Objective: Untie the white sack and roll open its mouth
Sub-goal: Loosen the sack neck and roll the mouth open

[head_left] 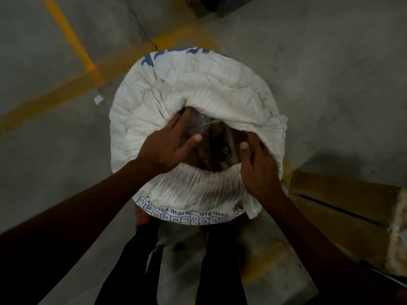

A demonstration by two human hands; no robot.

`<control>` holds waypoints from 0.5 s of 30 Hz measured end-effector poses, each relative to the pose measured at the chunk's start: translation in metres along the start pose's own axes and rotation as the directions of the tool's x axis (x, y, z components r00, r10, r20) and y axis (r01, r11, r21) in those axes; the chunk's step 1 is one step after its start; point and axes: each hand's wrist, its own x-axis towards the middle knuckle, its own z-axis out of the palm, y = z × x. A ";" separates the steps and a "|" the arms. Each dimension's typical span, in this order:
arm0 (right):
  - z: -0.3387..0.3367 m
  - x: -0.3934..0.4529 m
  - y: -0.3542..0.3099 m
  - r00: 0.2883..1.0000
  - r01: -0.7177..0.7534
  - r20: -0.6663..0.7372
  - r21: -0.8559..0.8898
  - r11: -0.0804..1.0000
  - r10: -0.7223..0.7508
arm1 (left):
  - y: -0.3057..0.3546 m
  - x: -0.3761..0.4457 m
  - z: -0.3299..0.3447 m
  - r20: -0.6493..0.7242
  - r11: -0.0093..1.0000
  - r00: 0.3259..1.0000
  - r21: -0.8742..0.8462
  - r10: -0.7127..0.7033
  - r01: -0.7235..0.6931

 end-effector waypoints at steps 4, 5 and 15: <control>-0.009 0.013 -0.006 0.991 0.071 -0.111 -0.026 0.997 -0.073 | -0.006 0.006 -0.007 -0.080 1.000 0.997 -0.021 -0.022 0.020; -0.010 0.016 -0.006 0.993 0.062 -0.100 -0.012 0.998 -0.063 | -0.007 0.008 -0.009 -0.080 0.999 0.996 -0.015 -0.039 0.038; 0.007 0.050 -0.044 0.879 -0.384 0.121 0.753 0.534 0.461 | 0.020 0.030 0.005 0.044 0.964 0.997 -0.253 -0.067 0.076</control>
